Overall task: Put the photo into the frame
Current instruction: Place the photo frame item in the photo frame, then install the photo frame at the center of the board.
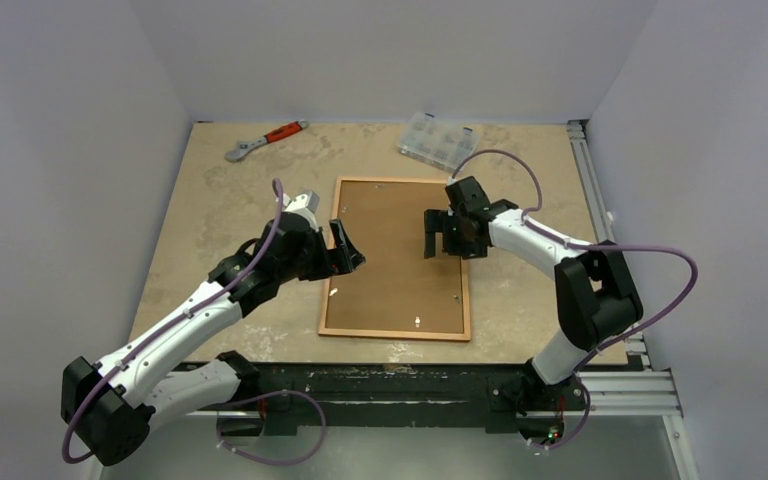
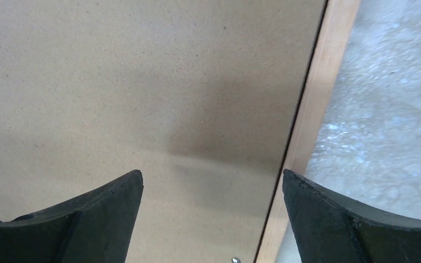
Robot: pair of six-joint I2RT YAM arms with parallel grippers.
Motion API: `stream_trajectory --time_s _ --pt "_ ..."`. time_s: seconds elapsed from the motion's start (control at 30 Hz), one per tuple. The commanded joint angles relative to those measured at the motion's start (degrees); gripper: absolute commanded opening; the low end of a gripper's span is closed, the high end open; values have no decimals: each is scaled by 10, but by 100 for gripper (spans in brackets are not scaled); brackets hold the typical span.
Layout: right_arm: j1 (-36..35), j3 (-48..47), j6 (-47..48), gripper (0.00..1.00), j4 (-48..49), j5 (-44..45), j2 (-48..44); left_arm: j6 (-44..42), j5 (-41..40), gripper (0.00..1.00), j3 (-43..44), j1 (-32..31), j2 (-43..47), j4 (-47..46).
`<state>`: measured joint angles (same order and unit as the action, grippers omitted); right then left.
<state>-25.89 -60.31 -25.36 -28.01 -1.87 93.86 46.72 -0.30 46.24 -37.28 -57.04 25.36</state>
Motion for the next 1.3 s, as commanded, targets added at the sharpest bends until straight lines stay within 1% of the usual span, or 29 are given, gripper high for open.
stream_trajectory --time_s 0.0,0.2,0.33,0.43,0.53,0.6,0.77,0.83,0.97,1.07,1.17,1.27 --pt "-1 -41 19 98 -51 48 -6 -16 -4 87 3 -3 4 -6" --pt "-1 -55 20 98 -73 69 -12 -20 -20 87 5 -3 2 17" --pt "0 -48 14 98 -69 52 -22 -10 -54 87 10 -3 -9 53" --pt "2 -41 15 98 -75 56 -26 0 -77 87 18 -1 -30 87" --pt "15 -17 13 98 -68 38 -32 10 -78 87 21 6 -66 112" --pt "32 5 11 98 -57 20 -38 19 -68 87 23 19 -95 123" --pt "95 79 13 97 -8 -97 -45 33 -24 87 5 42 -157 105" --pt "102 101 16 97 4 -119 -44 35 -2 87 -4 50 -178 87" --pt "103 135 10 95 27 -162 -36 36 77 85 -11 51 -219 21" --pt "102 148 6 94 35 -180 -35 43 107 84 -8 50 -248 -4" --pt "102 153 6 92 29 -181 -47 51 130 81 -6 44 -268 -27" --pt "103 154 9 92 13 -169 -68 59 131 80 10 16 -285 -32"
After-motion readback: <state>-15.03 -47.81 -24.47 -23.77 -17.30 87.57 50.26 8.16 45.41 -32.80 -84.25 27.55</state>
